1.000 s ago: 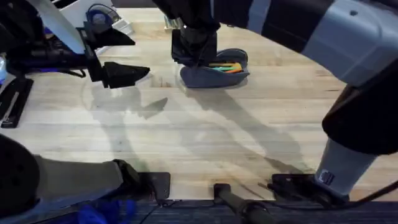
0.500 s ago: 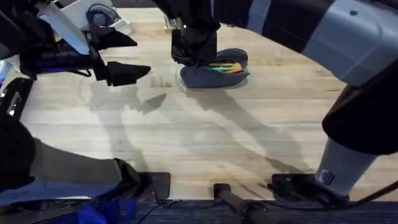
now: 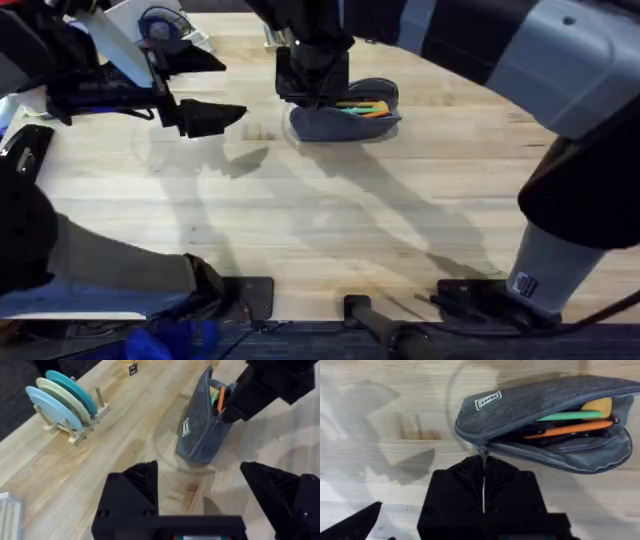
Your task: Unzip the bag, pick up the pens from the table one at a time and place them inside, then zip the bag closed.
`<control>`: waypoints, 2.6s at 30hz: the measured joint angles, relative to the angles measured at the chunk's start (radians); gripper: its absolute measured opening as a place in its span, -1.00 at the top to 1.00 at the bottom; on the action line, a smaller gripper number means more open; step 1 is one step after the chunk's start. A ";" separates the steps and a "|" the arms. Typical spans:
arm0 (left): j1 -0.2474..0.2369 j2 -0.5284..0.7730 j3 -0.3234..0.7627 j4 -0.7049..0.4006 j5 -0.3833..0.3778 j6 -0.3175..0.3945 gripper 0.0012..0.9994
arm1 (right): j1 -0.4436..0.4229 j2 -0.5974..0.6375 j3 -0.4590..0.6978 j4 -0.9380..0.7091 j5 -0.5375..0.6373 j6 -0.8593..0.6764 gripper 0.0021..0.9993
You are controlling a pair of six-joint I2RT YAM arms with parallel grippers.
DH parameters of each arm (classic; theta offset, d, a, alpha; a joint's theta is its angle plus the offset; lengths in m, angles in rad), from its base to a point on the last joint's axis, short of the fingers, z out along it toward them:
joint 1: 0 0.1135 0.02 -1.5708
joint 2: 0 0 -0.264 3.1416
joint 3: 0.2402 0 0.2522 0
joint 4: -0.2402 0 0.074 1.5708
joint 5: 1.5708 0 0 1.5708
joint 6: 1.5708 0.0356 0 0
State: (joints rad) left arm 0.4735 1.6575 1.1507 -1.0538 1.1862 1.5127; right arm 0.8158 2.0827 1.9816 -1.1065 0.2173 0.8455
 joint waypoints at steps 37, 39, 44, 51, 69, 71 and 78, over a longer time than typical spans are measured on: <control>-0.179 0.348 0.000 0.267 0.098 0.029 -0.99 | 0.000 0.000 0.000 0.000 0.000 0.000 0.94; -0.188 0.359 0.000 0.274 0.107 0.029 -0.99 | 0.000 0.000 0.000 0.000 0.000 0.000 0.94; -0.207 0.374 0.000 0.289 0.134 0.029 -0.99 | 0.000 0.000 0.000 0.000 0.000 0.000 0.94; -0.237 0.385 0.000 0.293 0.159 0.029 -0.99 | 0.000 0.000 0.000 0.000 0.000 0.000 0.94; -0.318 0.385 0.000 0.306 0.175 0.029 -0.89 | 0.000 0.000 0.000 0.000 0.000 0.000 0.94; -0.322 0.385 0.000 0.306 0.176 0.029 -0.85 | 0.000 0.000 0.000 0.000 0.000 0.000 0.94; -0.325 0.385 0.000 0.318 0.178 0.022 -0.08 | 0.000 0.000 0.000 0.000 0.000 0.000 0.94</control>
State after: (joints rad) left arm 0.1490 2.0430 1.1507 -0.7355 1.3643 1.5343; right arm 0.8158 2.0827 1.9816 -1.1068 0.2173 0.8455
